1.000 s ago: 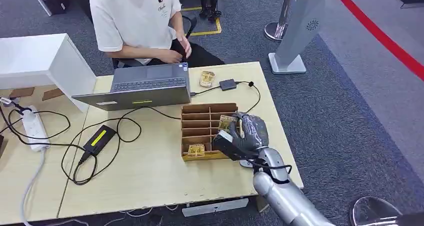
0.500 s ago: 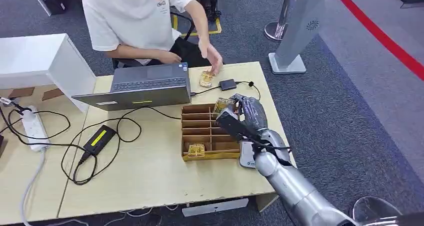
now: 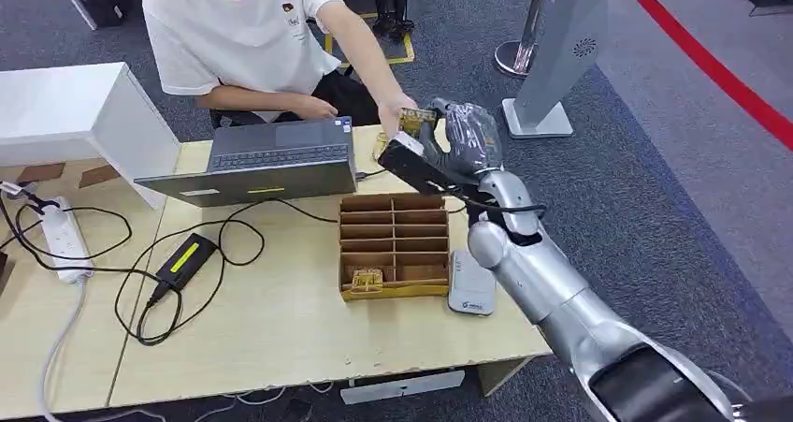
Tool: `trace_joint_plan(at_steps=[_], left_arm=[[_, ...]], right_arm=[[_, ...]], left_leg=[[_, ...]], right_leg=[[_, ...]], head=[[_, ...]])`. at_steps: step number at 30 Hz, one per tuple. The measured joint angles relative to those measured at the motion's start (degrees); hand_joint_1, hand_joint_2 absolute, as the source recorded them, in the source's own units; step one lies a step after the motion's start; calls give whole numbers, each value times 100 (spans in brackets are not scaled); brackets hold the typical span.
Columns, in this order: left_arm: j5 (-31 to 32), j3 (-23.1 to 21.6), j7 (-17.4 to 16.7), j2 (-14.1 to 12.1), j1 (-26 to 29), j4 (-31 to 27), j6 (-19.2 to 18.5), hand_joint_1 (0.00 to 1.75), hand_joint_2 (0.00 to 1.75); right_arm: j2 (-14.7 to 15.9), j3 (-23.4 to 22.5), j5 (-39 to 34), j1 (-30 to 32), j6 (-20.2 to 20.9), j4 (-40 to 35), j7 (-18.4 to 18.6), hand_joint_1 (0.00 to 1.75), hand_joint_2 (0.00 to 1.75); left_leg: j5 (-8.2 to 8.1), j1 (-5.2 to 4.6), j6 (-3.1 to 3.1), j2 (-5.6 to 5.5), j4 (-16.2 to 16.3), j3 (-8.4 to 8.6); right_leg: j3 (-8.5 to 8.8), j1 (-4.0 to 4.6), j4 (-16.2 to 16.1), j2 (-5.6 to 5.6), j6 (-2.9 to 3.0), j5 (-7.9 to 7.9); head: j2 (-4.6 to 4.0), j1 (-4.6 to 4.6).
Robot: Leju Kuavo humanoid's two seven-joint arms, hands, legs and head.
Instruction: Pass the card to the sensor for recognition and then transmit it.
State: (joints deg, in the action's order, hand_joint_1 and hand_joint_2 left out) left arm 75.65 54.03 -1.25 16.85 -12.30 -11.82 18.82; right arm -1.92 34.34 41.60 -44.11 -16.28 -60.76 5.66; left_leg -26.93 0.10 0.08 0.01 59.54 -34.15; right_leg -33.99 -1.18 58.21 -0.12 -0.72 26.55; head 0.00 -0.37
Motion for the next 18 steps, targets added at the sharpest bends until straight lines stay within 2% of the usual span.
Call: trace_joint_plan(at_steps=[4,13,14,18], left_arm=[[15,-68,-20,0,-9,0,-26,0,175],[31,-79,-28,2,-10,0,-50,0,175],[31,-81,-28,2,-10,0,-57,0,175],[-112,-81,70,4,-16,0,-284,0,175]], right_arm=[[-138,39,22,-277,-13,286,74,175,175],[-260,101,24,-424,-28,548,70,175,175],[-273,107,24,-425,-31,572,61,0,175],[-312,146,46,-425,-68,644,4,0,175]], left_leg=[[0,0,0,0,0,1],[0,0,0,-4,1,-2],[0,0,0,-4,1,-3],[-1,0,-1,-3,1,-3]], right_leg=[[0,0,0,0,0,0],[-1,0,-1,-3,0,0],[-1,0,-1,-3,0,0],[-3,0,-1,-2,0,1]], head=[[0,0],[2,2],[0,0],[2,0]])
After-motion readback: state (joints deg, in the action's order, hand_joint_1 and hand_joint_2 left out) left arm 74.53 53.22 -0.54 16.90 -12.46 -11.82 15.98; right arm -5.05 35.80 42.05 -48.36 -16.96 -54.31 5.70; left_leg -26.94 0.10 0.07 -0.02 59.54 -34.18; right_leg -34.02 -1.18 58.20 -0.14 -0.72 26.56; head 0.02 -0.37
